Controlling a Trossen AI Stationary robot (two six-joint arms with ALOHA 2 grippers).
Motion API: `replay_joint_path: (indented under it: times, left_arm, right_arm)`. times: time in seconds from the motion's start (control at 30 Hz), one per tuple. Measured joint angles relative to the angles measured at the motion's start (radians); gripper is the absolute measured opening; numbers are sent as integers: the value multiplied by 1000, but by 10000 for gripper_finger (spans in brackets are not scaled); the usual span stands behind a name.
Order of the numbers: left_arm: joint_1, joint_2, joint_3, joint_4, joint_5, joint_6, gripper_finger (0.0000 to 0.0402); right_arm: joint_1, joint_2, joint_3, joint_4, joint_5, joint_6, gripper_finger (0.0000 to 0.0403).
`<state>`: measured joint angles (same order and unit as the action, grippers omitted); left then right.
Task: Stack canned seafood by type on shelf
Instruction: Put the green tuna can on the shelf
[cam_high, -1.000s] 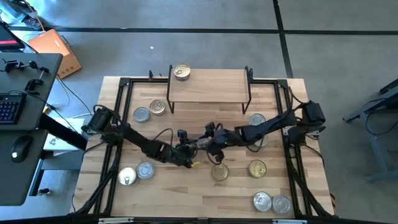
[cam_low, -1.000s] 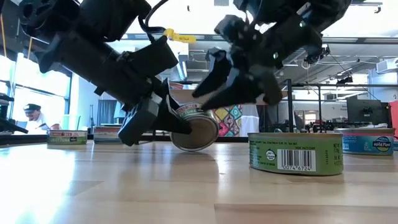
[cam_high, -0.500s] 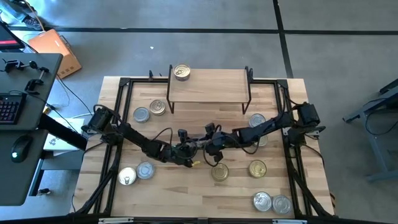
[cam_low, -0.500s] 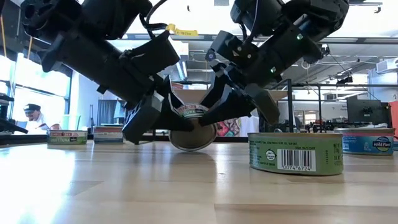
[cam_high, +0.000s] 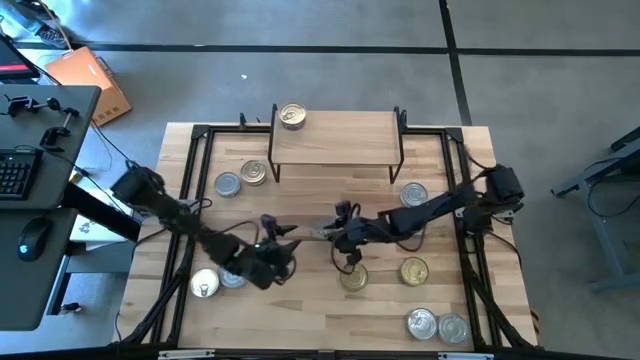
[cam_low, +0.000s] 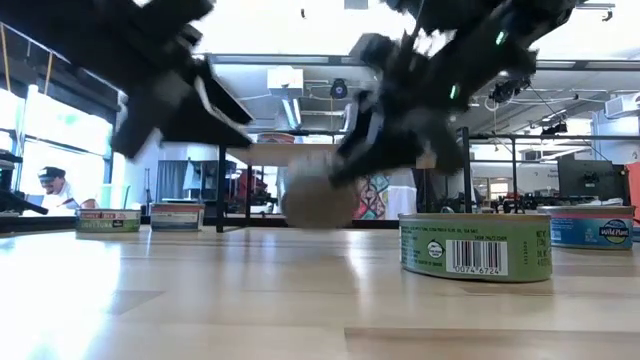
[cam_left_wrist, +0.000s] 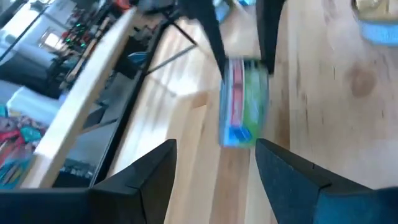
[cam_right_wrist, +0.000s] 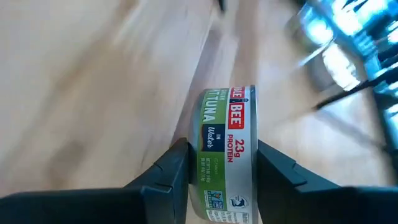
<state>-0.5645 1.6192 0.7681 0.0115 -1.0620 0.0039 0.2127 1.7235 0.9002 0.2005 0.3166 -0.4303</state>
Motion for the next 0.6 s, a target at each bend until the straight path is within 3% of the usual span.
replay_joint_path:
  times: [0.13,0.27,0.4,0.6]
  left_arm:
    - [-37,-65,0,-105,-56,-137,213]
    - [-45,-83,0,-142,-81,-184,213]
    - [-43,-80,0,-146,-84,-205,213]
    - [-43,-78,-1,-151,-85,-229,213]
  right_arm:
    - [3,-114,52,-51,108,-67,116]
    - [-70,-181,171,-211,201,-140,116]
    - [-236,-169,298,-378,184,-201,116]
    - [-450,-84,384,-450,84,-259,116]
